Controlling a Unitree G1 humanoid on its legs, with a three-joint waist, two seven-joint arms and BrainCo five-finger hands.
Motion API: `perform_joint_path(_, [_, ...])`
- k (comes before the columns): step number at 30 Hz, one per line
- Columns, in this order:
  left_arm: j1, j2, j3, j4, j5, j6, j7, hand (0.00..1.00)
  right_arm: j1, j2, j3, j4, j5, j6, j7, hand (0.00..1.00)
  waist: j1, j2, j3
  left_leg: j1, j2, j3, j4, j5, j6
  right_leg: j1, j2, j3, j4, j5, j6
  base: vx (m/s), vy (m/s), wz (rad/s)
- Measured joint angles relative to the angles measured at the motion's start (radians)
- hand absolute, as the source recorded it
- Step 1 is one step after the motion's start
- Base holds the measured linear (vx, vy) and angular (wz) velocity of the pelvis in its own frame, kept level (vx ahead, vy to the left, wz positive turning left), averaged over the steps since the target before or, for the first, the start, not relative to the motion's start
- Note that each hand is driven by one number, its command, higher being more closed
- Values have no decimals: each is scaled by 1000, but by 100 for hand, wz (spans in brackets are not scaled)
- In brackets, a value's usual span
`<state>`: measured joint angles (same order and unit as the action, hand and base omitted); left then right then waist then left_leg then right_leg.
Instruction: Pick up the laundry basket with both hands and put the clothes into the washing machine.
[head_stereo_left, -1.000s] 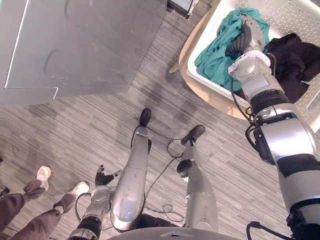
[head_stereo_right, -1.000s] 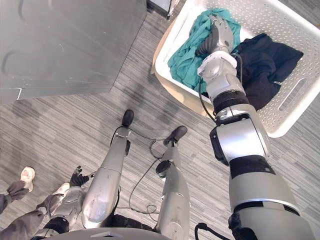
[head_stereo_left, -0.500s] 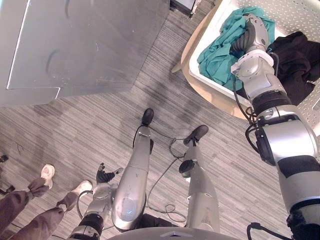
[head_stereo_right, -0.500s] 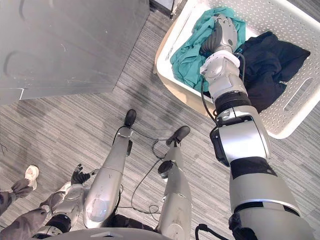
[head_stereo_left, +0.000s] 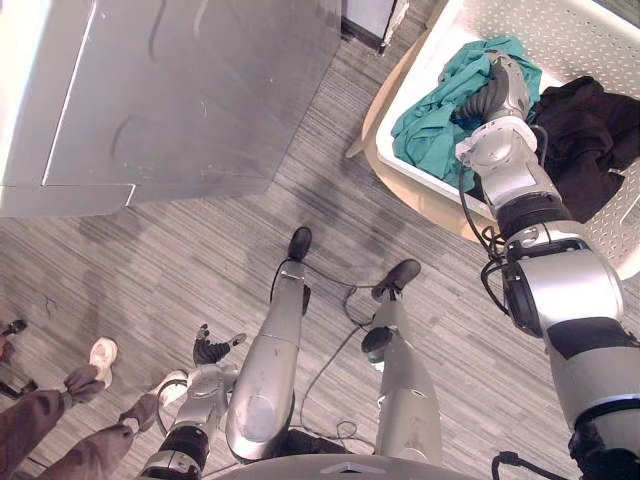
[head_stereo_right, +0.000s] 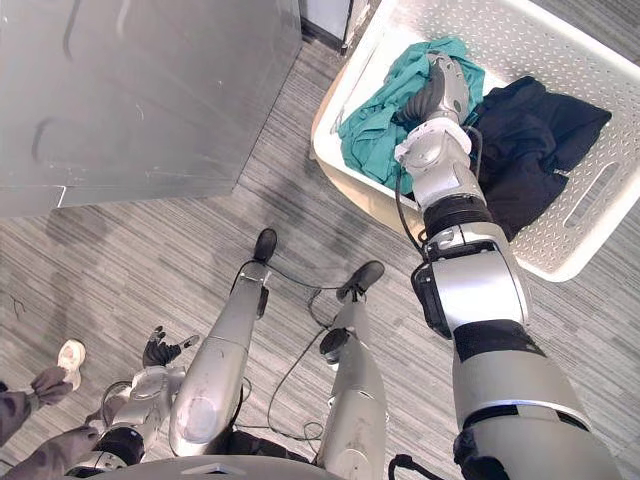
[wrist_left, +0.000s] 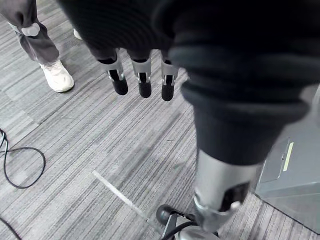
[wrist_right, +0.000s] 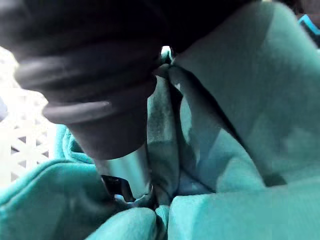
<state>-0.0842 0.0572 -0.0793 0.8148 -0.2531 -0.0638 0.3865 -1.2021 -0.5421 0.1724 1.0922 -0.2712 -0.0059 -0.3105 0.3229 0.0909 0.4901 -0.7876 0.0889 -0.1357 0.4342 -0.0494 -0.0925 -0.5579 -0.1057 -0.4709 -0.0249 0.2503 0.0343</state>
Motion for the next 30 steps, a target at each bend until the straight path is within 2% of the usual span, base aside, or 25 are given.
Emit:
perform_joint_path(2, [0, 0, 1, 1, 0, 1, 1, 0, 1, 19, -66, 23, 105, -10, -5, 100, -1, -1, -11, 3, 0, 2, 0, 0, 0, 2, -1, 2, 1, 0, 0, -10, 17, 0])
perform_joint_path(4, [0, 0, 1, 8, -2, 5, 3, 0, 8, 33, -145, 33, 301, -22, -5, 100, -1, -1, -31, 5, 0, 4, 0, 0, 0, 3, -6, 5, 2, 0, 0, -10, 18, -1])
perform_joint_path(5, [0, 1, 1, 12, -3, 5, 3, 0, 7, 37, -161, 37, 356, -27, -5, 100, -2, -2, -34, 6, 0, 5, 0, 0, 1, 3, -7, 6, 3, 0, 0, -27, 45, -4])
perform_joint_path(7, [0, 1, 1, 22, -18, 8, 3, 0, 6, 49, -224, 56, 538, -56, -4, 100, -4, -3, -37, 16, 0, 16, -1, -1, 2, 5, -10, 17, 6, -2, 4, -34, 40, -9])
perform_joint_path(11, [0, 6, 1, 24, -21, 21, 3, 0, 6, 76, -309, 66, 772, -89, 2, 100, -17, -3, -37, 26, 0, 25, 0, -2, 5, 7, -13, 26, 11, -4, 7, -20, 12, -5])
perform_joint_path(13, [0, 9, 1, 31, -32, 23, 3, 0, 11, 91, -362, 86, 965, -106, 3, 100, -23, -3, -37, 27, 1, 25, -1, -2, 5, 7, -12, 27, 11, -3, 8, 0, 0, 0])
perform_joint_path(16, [0, 10, 0, 33, -42, 25, 3, 0, 30, 115, -396, 112, 1110, -110, 5, 100, -27, -3, -37, 29, 2, 28, -2, -2, 5, 7, -11, 30, 11, -3, 8, 0, 0, -1])
perform_joint_path(22, [0, 17, -2, 46, -51, 31, 2, 0, 48, 174, -434, 111, 1250, -141, 16, 100, -41, -7, -43, 44, 3, 30, -5, -2, 5, 19, -10, 34, 9, -3, 8, 0, 0, 0])
perform_joint_path(30, [0, 24, -4, 60, -52, 32, -1, 0, 59, 245, -468, 115, 1305, -149, 20, 100, -49, -13, -46, 80, 8, 50, -36, 4, 3, 33, -10, 50, 3, -3, 8, -1, -4, -3])
